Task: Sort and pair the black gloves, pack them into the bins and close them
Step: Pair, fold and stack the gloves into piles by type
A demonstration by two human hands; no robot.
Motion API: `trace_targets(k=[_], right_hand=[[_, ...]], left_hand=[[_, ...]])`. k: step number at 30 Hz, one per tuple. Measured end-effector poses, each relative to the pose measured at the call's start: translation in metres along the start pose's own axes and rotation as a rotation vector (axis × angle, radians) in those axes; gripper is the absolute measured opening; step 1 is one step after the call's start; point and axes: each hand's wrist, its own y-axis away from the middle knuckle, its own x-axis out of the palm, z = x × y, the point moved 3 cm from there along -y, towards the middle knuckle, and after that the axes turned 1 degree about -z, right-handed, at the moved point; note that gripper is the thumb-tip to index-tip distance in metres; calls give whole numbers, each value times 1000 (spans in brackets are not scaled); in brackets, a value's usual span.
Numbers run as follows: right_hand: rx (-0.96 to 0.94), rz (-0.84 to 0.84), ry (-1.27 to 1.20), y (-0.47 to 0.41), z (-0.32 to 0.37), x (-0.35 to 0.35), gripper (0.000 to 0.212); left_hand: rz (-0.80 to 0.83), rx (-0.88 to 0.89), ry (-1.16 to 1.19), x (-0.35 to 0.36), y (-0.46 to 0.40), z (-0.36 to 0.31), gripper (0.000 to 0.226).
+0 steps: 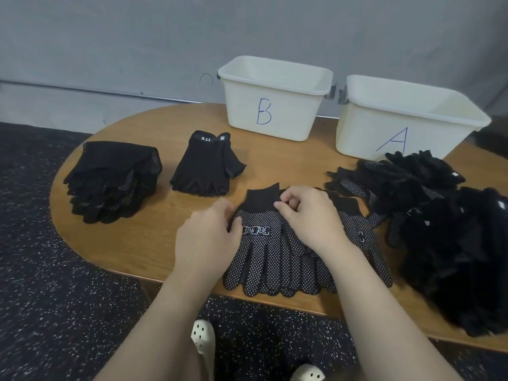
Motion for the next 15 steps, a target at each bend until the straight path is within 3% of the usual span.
trace_targets(k=[4, 8, 11, 15], right_hand=[[-31, -60, -24, 2, 2, -3, 8], [-57, -118, -41, 5, -1, -10, 10], [-113, -48, -22, 10, -7, -16, 20], [-60, 124, 43, 18, -27, -30, 52]], left_hand=[[-56, 154, -63, 1, 1, -8, 29], [133, 348, -26, 16, 10, -25, 49], [299, 383, -42, 36, 18, -30, 63], [361, 371, -151, 47, 16, -24, 68]])
